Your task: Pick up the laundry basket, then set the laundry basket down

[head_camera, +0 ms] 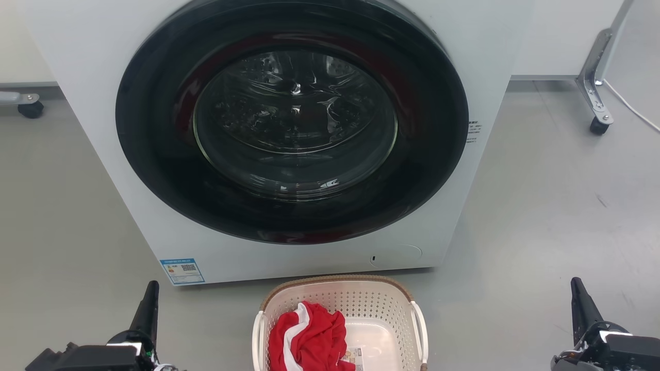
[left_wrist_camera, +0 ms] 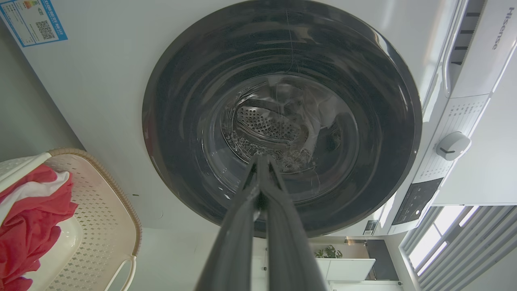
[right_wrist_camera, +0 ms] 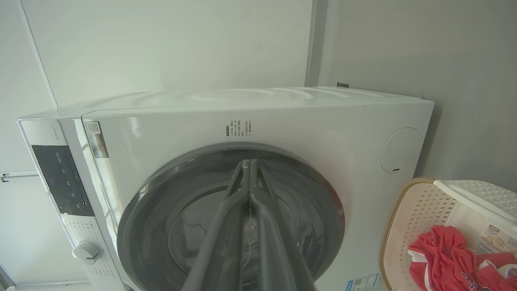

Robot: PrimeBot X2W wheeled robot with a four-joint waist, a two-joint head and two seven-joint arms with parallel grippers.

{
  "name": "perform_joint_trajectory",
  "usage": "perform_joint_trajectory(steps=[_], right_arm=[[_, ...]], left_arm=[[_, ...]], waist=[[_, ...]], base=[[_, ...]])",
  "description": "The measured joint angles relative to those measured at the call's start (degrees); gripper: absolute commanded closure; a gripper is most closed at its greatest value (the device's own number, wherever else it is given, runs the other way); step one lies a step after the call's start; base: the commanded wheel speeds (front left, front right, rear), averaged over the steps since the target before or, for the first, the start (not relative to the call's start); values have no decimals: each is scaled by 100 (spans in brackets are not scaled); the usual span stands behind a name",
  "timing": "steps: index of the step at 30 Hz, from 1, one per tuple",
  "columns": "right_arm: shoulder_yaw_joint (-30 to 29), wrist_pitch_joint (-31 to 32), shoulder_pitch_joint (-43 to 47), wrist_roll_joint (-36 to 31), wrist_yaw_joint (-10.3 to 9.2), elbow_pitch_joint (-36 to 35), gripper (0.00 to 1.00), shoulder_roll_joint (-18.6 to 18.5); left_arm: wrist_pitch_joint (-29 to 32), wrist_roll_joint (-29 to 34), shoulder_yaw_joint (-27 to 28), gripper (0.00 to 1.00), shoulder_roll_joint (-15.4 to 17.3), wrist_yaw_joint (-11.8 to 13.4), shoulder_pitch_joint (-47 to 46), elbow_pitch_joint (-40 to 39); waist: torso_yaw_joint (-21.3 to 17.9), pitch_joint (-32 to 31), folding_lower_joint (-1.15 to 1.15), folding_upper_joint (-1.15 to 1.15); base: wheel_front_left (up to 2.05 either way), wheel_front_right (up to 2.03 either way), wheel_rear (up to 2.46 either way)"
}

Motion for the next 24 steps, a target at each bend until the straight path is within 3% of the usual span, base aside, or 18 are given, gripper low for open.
perform_joint_trajectory(steps=[7, 8, 24], right_arm=[[0, 0, 0, 0, 1, 0, 100, 0], [7, 0, 16, -1, -2, 43, 0, 7], [163, -261, 124, -263, -22, 110, 0, 47]], left_arm=[[0, 0, 0, 100, 0, 0, 0, 0], [0, 0, -7, 0, -5, 2, 22, 40], [-214, 142, -190, 0, -26, 3, 127, 87]], waist=[[0, 0, 0, 0], [0, 0, 0, 0], [8, 11, 0, 0]], base=[[0, 0, 0], [0, 0, 0], [0, 0, 0]])
